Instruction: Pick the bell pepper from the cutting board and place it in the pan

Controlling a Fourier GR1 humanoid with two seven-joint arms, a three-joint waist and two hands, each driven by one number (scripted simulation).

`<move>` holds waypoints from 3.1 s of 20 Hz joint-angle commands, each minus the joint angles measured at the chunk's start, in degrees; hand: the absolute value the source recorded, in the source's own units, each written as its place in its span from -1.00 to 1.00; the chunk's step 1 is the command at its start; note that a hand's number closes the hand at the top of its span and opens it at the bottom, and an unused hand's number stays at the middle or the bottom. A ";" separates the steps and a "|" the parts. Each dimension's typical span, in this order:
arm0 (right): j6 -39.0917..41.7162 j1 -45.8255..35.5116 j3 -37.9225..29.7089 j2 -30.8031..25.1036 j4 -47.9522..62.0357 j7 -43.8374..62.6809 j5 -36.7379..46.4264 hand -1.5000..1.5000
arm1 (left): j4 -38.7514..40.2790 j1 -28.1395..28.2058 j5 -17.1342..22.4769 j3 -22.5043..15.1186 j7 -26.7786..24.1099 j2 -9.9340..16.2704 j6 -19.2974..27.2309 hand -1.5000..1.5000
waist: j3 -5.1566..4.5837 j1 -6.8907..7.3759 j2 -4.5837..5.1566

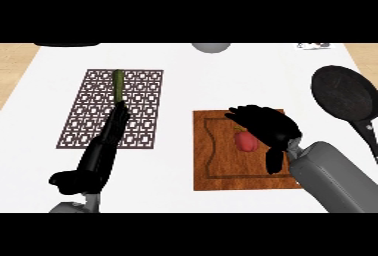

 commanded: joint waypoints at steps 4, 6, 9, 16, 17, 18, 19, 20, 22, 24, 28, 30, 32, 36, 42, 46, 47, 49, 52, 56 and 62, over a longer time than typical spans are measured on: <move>3.00 0.46 -5.45 5.40 2.48 -0.40 6.60 -1.00 | -0.27 0.52 -0.87 2.69 0.24 -0.96 -2.81 0.00 | 0.00 -0.16 -0.02; 1.76 2.34 -7.18 4.63 3.99 -4.62 8.17 -1.00 | -0.84 1.39 -3.53 0.77 0.27 -3.86 -0.31 0.00 | 0.00 -0.18 -0.02; 1.54 3.06 -8.54 8.03 3.98 -3.89 9.73 -1.00 | -3.76 2.05 -4.99 0.65 2.61 -3.90 -0.10 0.00 | 0.01 -0.13 -0.04; -4.38 3.78 -10.10 11.36 13.73 -9.21 15.69 -1.00 | -5.60 2.63 -3.97 3.55 4.07 -2.84 -3.35 0.00 | 0.02 -0.01 -0.01; -5.17 2.14 -10.33 12.82 16.57 -9.83 17.25 -1.00 | 1.40 -1.21 -4.06 3.93 2.04 -4.84 -4.25 0.00 | 0.01 -0.12 0.05; -2.77 -1.09 -11.81 13.49 18.61 -9.21 17.34 -1.00 | 1.83 -1.71 -3.07 5.55 1.16 -4.06 -5.65 0.00 | 0.00 -0.05 0.06; -5.67 0.69 -11.73 12.62 20.05 -11.20 18.23 -1.00 | 0.42 -1.88 -1.81 7.84 2.19 -2.30 -6.57 0.00 | 0.01 -0.03 0.06; -4.24 -0.07 -12.20 11.50 20.55 -11.27 18.32 -1.00 | 4.71 1.79 -4.49 5.09 -5.88 -4.76 -5.68 0.00 | 0.00 -0.04 0.08; -5.72 -0.89 -13.61 13.86 22.49 -11.25 20.25 -1.00 | -3.68 4.06 -5.05 3.74 1.22 -4.42 -5.20 0.00 | 0.01 0.08 0.00; -2.30 -2.38 -9.76 13.80 25.07 -13.09 21.24 1.00 | 5.10 -2.12 -5.87 3.96 0.08 -6.99 -3.79 0.00 | 0.00 -0.05 0.13; -10.27 -7.11 -10.22 16.15 35.90 -17.54 26.03 1.00 | 0.04 1.60 -5.49 4.18 0.37 -5.45 -5.41 0.00 | 0.03 0.52 0.17; -7.16 -2.74 -9.65 13.17 26.66 -18.04 26.78 1.00 | 1.30 4.14 -6.01 4.49 -3.28 -5.42 -6.25 0.00 | 0.00 -0.06 -0.02; -11.97 -4.62 -10.54 14.54 34.32 -19.93 28.68 1.00 | -1.22 0.90 -5.02 5.92 2.59 -5.48 -5.53 0.00 | 0.02 0.19 0.08; -13.08 -2.71 -12.80 15.42 28.38 -18.66 29.93 1.00 | -1.96 1.55 -5.26 6.22 1.81 -5.14 -7.54 0.00 | 0.01 -0.11 -0.02; -20.76 -2.36 -15.43 15.53 21.12 -18.63 29.50 1.00 | 3.29 -0.69 -6.81 6.65 -0.43 -6.93 -5.75 0.00 | 0.00 -0.60 -0.05; -22.92 -0.90 -28.41 18.63 23.58 -1.79 23.74 1.00 | 0.26 1.26 -5.86 7.03 0.71 -6.08 -5.96 0.00 | 0.04 -1.36 -0.20; -24.08 -1.17 -31.07 19.78 24.12 3.22 23.25 1.00 | 0.57 1.81 -6.30 6.93 0.17 -5.99 -5.77 0.00 | 0.03 -1.43 -0.17; -27.54 -1.97 -34.56 21.89 23.70 10.27 22.83 1.00 | 0.54 0.76 -6.18 6.25 0.83 -5.84 -6.80 0.00 | 0.02 -1.42 -0.13; -30.80 -4.09 -32.99 22.34 16.26 18.28 27.82 1.00 | -0.53 1.98 -5.92 6.95 0.92 -5.63 -6.44 0.00 | -0.07 -1.19 -0.60; -38.77 -1.55 -34.48 24.18 9.31 20.37 28.35 1.00 | 0.26 2.55 -6.52 6.75 -1.18 -5.58 -6.94 0.00 | -0.02 -1.05 -0.32; -38.17 -2.87 -41.70 20.70 4.75 22.27 23.40 1.00 | -0.32 1.08 -5.99 7.21 1.41 -5.79 -7.45 0.00 | 0.01 -0.46 -0.06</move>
